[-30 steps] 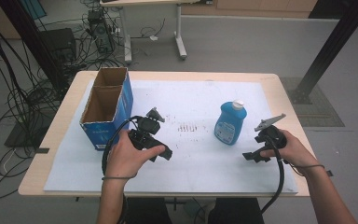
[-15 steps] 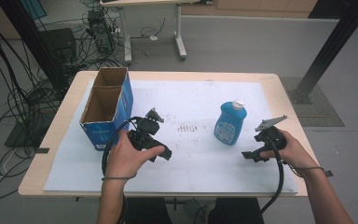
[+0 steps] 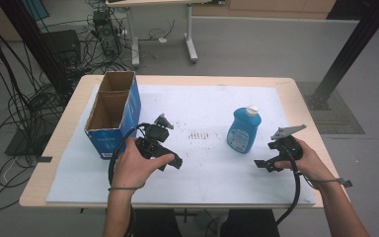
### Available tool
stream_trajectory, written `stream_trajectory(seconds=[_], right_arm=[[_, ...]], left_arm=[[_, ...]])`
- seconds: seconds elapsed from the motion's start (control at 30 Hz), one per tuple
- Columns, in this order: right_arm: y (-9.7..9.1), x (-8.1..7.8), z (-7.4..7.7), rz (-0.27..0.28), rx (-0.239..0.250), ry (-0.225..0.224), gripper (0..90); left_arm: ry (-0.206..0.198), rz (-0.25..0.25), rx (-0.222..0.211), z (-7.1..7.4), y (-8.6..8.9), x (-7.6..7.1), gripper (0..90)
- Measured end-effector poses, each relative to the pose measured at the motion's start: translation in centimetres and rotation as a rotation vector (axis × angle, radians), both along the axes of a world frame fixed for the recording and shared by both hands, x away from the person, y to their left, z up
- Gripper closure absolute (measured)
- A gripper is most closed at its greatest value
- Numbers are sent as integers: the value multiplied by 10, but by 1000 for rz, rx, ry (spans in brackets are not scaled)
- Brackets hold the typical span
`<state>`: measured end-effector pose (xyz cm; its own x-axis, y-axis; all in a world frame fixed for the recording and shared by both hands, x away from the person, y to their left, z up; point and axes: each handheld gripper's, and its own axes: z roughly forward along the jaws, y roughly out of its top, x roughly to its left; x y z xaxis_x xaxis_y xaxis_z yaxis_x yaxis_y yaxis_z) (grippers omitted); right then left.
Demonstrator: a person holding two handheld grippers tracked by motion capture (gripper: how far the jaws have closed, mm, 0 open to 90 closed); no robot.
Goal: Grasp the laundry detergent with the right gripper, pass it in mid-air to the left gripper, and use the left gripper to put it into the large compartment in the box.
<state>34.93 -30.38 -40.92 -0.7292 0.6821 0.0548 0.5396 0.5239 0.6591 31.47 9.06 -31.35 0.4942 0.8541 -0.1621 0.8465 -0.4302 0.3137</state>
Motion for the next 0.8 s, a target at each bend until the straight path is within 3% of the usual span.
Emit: stream_trajectory(seconds=[0.17,0.8], right_arm=[[-1,0,-3,0,38,-33,57],[-4,1,-15,-11,120,-80,53]], left_arm=[[2,4,-3,-1,0,0,88],[9,0,-10,-3,-1,1,88]])
